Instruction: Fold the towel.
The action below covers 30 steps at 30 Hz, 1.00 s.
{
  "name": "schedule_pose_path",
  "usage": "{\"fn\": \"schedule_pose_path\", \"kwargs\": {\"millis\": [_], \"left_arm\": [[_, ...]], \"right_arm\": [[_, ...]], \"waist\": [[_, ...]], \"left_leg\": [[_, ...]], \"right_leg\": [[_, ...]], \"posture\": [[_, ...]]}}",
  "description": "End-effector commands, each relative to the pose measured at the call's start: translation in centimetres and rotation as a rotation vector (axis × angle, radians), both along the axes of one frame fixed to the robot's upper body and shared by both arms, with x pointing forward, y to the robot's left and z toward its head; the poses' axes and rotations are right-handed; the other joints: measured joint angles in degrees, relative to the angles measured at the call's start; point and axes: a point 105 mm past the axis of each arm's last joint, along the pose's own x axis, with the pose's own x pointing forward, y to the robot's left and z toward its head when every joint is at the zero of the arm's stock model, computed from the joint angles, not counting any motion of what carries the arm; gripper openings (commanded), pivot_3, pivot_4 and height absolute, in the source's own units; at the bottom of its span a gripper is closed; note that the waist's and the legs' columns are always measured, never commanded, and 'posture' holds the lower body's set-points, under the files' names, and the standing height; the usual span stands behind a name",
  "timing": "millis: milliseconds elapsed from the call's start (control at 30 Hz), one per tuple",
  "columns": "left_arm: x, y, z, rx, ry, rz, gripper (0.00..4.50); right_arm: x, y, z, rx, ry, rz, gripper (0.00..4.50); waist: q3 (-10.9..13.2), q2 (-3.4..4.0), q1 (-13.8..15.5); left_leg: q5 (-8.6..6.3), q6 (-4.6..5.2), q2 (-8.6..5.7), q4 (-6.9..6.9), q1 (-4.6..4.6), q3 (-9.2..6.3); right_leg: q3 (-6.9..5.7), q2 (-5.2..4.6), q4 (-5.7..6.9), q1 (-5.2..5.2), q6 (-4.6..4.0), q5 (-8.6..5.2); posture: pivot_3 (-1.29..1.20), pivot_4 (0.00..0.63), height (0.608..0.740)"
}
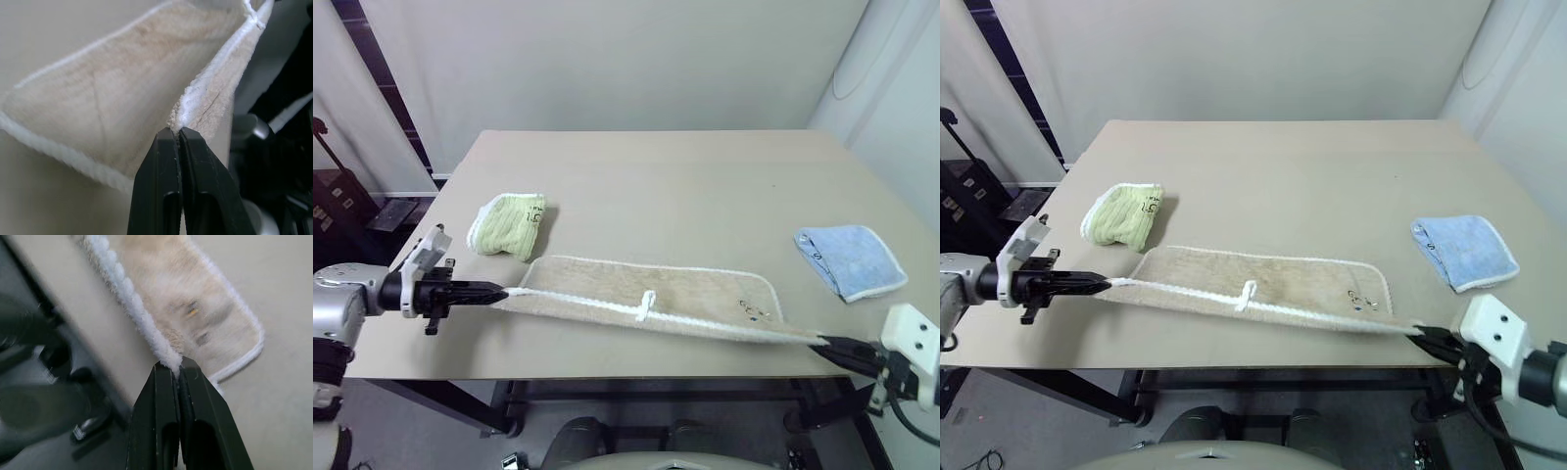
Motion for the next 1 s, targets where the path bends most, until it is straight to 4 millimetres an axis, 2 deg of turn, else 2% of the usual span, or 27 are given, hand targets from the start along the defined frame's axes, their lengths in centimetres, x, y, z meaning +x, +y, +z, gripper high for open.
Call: {"fn": "schedule_pose_path", "kwargs": {"millis": [33,133,300,400,600,933,1000], "left_arm": [[2.4,0.4,0.9,-0.036,-0.048,0.108,0.04],[3.6,0.3,0.2,-0.028,-0.052,0.144,0.04],[5.8,0.7,-0.3,-0.031,-0.055,0.249,0.04],[6.6,0.7,-0.9,0.000,-0.072,0.276,0.04],[7.3,-0.2,-1.7,0.012,-0.079,0.279,0.04],[7.9,-1.3,-2.2,-0.015,-0.063,0.285,0.04],[7.9,-1.5,-2.2,-0.028,-0.048,0.282,0.52]], "right_arm": [[2.6,-1.3,-1.3,0.009,-0.010,-0.104,0.00],[4.7,-1.5,-1.8,0.022,-0.035,-0.151,0.00],[8.4,-1.2,-2.0,0.067,-0.097,-0.215,0.00],[10.2,-0.2,-2.8,0.088,-0.087,-0.210,0.00],[11.8,0.2,-4.3,0.106,-0.068,-0.236,0.00],[12.5,0.3,-5.2,0.166,-0.015,-0.268,0.00],[12.8,0.4,-4.8,0.194,-0.025,-0.275,0.47]], "waist": [[0.01,-0.01,0.04],[0.00,0.00,0.02],[-0.04,-0.04,-0.06],[-0.04,-0.05,-0.07],[-0.04,-0.05,0.06],[-0.05,-0.06,-0.16],[-0.05,-0.06,-0.16]], "left_leg": [[0.00,0.00,0.00,-0.01,-0.01,0.02],[-0.02,0.04,0.00,0.01,-0.06,0.16],[-0.12,0.23,0.00,0.09,-0.58,0.13],[-0.12,0.26,0.00,0.22,-1.04,0.14],[-0.17,0.33,0.00,0.25,-1.05,0.15],[-0.18,0.33,0.00,0.34,-1.03,0.15],[-0.18,0.33,0.00,0.35,-1.03,0.15]], "right_leg": [[-0.40,-0.26,-0.09,0.01,-0.02,0.09],[-1.44,-1.15,-0.20,-0.06,0.06,0.19],[-1.57,-1.16,-0.30,-0.56,0.16,0.20],[-1.58,-1.16,-0.26,-0.98,0.65,0.48],[-1.59,-1.19,-0.28,-0.96,0.62,0.48],[-1.59,-1.20,-0.25,-0.89,0.78,0.58],[-1.59,-1.20,-0.25,-0.89,0.79,0.59]], "posture": [[0.00,0.000,0.720],[0.00,0.000,0.720],[0.00,0.000,0.720],[0.00,0.000,0.720],[0.00,0.000,0.720],[0.00,0.000,0.720],[0.00,0.000,0.720]]}}
